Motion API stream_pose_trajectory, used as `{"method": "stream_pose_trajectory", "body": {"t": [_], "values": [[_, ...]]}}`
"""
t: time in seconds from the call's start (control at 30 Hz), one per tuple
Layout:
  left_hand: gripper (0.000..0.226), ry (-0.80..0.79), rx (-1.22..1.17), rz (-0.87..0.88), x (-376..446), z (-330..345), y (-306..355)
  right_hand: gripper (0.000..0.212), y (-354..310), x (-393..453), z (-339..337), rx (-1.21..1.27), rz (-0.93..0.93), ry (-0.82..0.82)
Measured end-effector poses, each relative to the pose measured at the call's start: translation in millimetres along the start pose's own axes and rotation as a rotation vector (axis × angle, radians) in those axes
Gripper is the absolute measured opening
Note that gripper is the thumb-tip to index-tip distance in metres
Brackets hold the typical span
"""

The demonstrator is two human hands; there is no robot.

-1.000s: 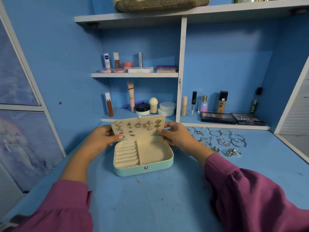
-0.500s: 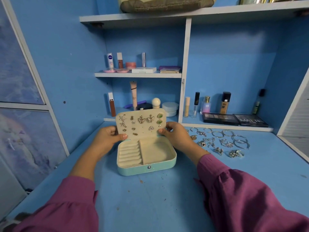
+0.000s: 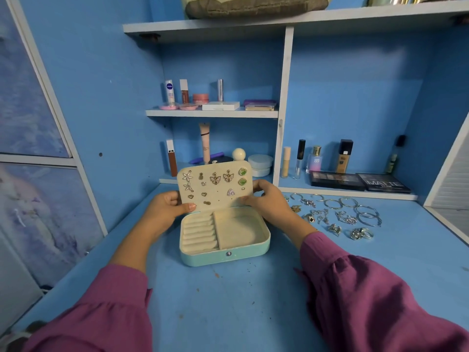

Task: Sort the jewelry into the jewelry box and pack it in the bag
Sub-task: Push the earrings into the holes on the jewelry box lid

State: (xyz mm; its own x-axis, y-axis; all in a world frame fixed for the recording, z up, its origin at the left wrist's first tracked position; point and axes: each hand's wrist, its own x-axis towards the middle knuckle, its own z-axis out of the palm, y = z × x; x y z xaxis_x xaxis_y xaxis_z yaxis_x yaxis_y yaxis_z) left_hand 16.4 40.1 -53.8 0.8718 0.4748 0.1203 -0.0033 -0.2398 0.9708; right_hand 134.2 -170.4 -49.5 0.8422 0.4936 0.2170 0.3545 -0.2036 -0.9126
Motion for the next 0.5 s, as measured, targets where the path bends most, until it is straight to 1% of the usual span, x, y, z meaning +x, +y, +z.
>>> {"method": "stream_pose_trajectory", "body": {"t": [0.1, 0.2, 0.27, 0.37, 0.5], "values": [[0.023, -0.003, -0.006, -0.003, -1.1, -1.5, 0.6, 0.039, -4.9, -1.4, 2.1, 0.164, 0.021, -0.042], [0.024, 0.000, -0.023, -0.005, -1.5, -1.6, 0.8, 0.046, -5.2, 0.4, 5.4, 0.294, 0.036, -0.062], [0.024, 0.005, -0.026, -0.007, -1.8, -1.4, 1.3, 0.045, -5.0, 1.5, 7.2, 0.366, 0.030, -0.065], [0.025, 0.011, -0.026, -0.011, -1.1, -1.8, 1.3, 0.038, -7.0, 2.0, 10.7, 0.471, 0.029, -0.118], [0.026, 0.006, -0.029, -0.015, -1.4, -2.5, 1.0, 0.029, -8.4, 3.5, 9.5, 0.481, 0.087, -0.142]]}}
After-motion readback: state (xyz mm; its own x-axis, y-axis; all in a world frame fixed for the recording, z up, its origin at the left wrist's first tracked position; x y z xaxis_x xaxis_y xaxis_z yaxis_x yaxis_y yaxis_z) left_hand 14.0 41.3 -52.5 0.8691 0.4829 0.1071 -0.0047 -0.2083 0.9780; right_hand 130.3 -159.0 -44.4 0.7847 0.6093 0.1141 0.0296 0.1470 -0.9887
